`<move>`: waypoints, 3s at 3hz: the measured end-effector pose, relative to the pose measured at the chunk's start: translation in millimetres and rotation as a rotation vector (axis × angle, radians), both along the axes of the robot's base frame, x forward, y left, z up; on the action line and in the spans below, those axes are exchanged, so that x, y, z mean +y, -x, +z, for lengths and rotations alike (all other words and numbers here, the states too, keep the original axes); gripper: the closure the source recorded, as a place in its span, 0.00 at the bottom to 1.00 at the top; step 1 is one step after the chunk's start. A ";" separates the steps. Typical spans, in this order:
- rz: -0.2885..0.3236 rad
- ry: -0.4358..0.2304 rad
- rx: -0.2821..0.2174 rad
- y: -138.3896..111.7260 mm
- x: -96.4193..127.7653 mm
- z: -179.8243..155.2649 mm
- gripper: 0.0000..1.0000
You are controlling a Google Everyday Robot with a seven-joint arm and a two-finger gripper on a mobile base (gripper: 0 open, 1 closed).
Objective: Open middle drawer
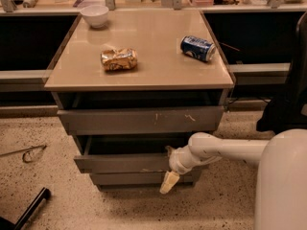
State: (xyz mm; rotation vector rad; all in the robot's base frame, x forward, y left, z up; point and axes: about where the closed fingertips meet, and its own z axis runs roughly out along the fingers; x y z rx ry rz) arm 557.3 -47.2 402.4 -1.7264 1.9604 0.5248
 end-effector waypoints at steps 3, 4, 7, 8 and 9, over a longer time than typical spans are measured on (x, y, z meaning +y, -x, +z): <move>-0.051 0.026 0.094 63.2 -2.4 7.9 0.00; -0.051 0.026 0.094 63.3 -2.4 7.8 0.00; -0.153 0.167 0.170 152.0 -19.8 17.0 0.00; -0.152 0.168 0.170 152.2 -19.8 16.9 0.00; -0.136 0.172 0.206 168.2 -17.1 9.2 0.00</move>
Offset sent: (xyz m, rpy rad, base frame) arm -0.0836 -0.0108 0.0117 -0.0666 0.1343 -0.0616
